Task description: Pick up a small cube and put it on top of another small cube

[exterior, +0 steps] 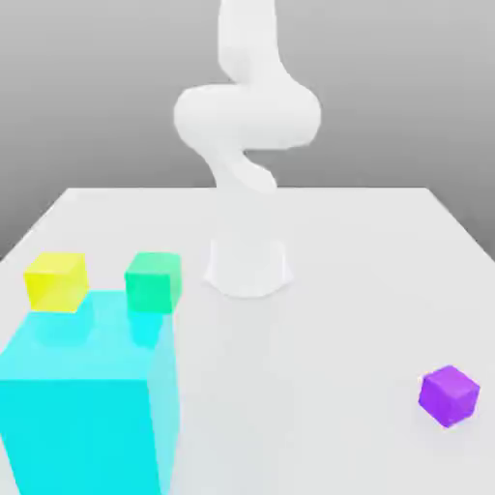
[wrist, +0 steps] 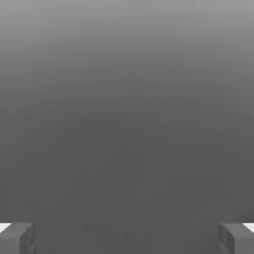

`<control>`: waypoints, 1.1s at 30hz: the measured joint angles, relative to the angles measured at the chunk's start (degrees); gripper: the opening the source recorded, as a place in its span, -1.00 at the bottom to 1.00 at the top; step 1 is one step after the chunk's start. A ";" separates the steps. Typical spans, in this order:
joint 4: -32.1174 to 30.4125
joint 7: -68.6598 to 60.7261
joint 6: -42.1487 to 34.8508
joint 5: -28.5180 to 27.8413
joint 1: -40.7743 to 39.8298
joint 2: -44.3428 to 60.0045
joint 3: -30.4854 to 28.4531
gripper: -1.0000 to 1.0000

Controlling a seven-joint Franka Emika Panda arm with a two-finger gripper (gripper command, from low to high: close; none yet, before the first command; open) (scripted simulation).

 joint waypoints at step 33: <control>-10.55 22.18 30.81 -17.25 22.86 62.81 9.71 -1.00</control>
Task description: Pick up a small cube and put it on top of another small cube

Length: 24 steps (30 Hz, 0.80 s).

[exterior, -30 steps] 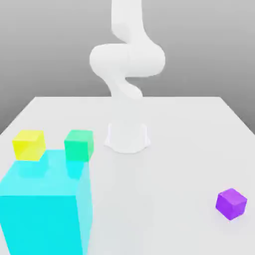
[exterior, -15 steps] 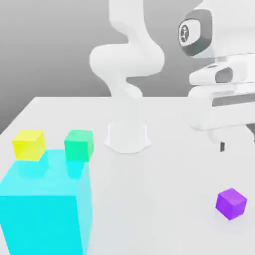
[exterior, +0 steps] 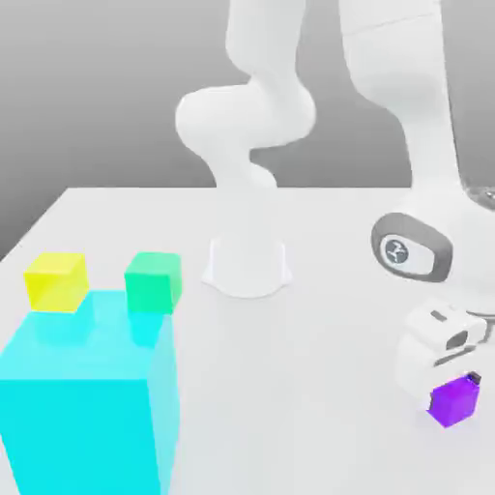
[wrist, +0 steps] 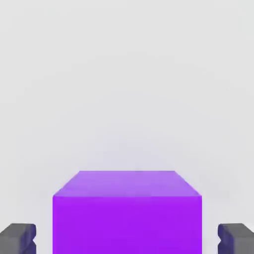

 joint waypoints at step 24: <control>7.46 -37.29 -41.38 12.57 -33.07 -35.49 -16.71 -1.00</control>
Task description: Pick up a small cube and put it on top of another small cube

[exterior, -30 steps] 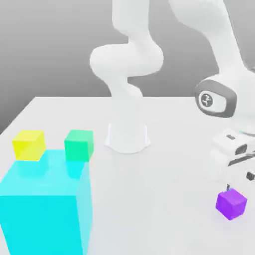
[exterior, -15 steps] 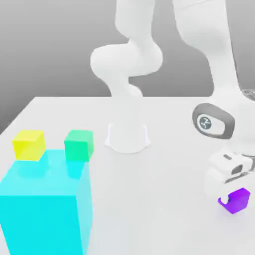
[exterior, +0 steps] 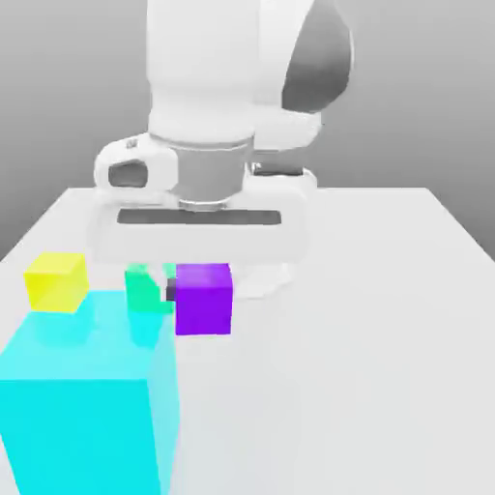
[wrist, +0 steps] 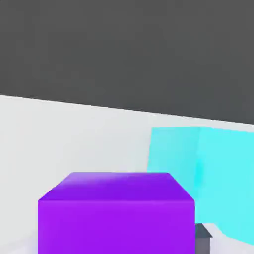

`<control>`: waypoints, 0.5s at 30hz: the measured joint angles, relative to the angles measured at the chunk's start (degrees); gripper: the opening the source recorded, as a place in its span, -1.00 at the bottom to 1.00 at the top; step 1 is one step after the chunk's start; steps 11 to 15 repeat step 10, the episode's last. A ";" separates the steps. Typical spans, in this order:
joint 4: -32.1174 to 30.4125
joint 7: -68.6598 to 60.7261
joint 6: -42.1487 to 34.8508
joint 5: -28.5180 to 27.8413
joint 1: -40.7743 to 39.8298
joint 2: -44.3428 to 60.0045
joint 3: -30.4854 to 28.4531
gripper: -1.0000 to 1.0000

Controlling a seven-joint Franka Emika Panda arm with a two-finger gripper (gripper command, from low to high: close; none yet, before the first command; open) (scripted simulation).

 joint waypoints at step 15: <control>-2.93 -7.70 0.80 0.24 -6.45 -1.73 -7.77 1.00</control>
